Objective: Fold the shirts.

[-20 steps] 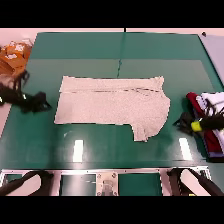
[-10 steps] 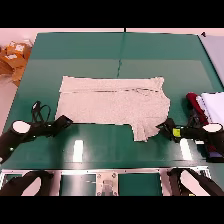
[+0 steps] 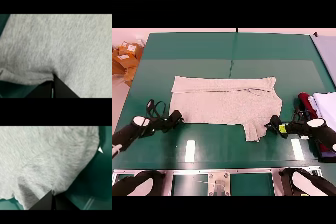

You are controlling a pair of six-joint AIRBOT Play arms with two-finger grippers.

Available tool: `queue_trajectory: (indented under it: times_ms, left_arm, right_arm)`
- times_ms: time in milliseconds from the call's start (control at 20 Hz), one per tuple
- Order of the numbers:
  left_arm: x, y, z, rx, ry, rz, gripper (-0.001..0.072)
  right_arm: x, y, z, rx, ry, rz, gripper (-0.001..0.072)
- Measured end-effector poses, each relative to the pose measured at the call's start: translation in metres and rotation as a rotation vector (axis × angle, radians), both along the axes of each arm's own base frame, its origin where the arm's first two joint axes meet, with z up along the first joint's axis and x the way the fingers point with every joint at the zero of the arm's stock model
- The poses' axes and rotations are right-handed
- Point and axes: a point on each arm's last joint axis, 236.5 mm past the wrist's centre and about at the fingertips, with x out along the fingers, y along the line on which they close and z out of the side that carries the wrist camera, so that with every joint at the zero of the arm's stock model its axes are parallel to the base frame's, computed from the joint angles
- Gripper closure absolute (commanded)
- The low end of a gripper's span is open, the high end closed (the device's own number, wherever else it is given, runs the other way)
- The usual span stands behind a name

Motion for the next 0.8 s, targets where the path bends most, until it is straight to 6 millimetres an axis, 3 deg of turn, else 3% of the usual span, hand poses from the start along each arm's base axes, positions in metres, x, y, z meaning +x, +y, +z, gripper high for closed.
queue_trajectory:
  times_ms: [200, 400, 550, 700, 800]
  left_arm:
    - [-0.011, 0.002, 0.012, 0.041, 0.053, -0.153, 0.0687]
    - [-0.053, 0.028, 0.026, 0.156, 0.162, -0.280, 0.0687]
    - [-0.074, 0.040, 0.040, 0.215, 0.191, -0.325, 0.0687]
    - [-0.082, 0.041, 0.046, 0.220, 0.200, -0.343, 0.0688]
    - [-0.078, 0.036, 0.051, 0.205, 0.170, -0.349, 0.0688]
  right_arm:
    - [-0.014, -0.003, 0.006, -0.041, 0.049, 0.124, 0.0700]
    - [-0.039, -0.020, 0.017, -0.129, 0.134, 0.209, 0.0699]
    - [-0.052, -0.030, 0.035, -0.181, 0.165, 0.235, 0.0699]
    - [-0.050, -0.036, 0.055, -0.216, 0.142, 0.239, 0.0699]
    - [-0.036, -0.031, 0.068, -0.212, 0.090, 0.245, 0.0699]
